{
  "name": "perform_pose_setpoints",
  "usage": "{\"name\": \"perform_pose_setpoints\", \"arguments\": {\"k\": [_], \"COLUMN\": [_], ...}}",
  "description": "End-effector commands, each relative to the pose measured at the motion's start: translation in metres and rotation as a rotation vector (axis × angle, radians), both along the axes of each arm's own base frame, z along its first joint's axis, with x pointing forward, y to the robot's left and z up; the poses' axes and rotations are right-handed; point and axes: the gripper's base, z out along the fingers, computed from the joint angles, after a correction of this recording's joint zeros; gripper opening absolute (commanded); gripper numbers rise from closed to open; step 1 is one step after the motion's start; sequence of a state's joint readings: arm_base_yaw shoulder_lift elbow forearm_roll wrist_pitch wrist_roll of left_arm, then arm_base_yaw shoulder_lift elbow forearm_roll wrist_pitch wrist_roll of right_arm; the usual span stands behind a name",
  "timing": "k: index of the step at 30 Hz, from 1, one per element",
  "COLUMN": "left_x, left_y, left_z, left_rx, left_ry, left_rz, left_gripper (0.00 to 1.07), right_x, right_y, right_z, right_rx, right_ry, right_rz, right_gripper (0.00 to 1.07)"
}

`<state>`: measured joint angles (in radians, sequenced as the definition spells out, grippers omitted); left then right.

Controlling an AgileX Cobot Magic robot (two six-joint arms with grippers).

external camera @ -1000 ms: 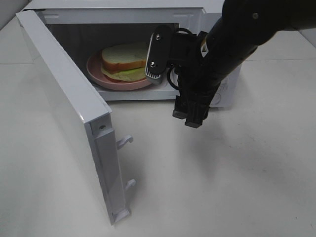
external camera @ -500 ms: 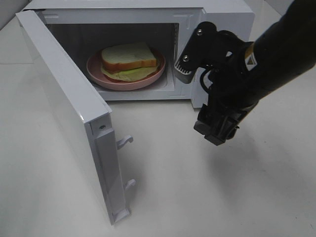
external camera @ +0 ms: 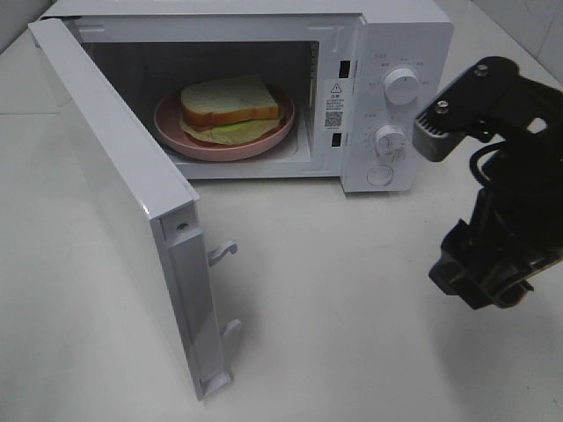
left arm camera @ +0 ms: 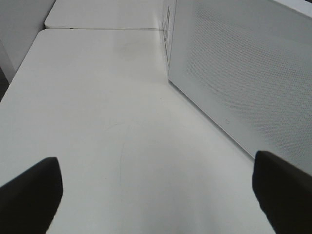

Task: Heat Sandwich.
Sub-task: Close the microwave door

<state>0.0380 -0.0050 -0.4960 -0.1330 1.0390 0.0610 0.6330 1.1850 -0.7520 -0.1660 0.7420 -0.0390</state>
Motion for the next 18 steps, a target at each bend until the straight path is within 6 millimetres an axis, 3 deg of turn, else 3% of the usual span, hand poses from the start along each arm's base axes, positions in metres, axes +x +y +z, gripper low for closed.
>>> {"name": "perform_pose_setpoints", "arguments": {"k": [1, 18], "left_x": [-0.004, -0.004], "left_y": [-0.001, -0.001], "left_z": [0.000, 0.000], "left_rx": [0.000, 0.000], "left_ry": [-0.028, -0.028], "left_rz": [-0.004, -0.004], "left_gripper": [1.00, 1.00], "right_x": [-0.016, -0.067], "right_y": [-0.014, -0.043], "right_z": [0.011, 0.037], "right_rx": [-0.011, 0.062], "right_ry": [0.034, 0.115], "right_rz": [-0.067, -0.153], "right_gripper": [0.76, 0.76]}}
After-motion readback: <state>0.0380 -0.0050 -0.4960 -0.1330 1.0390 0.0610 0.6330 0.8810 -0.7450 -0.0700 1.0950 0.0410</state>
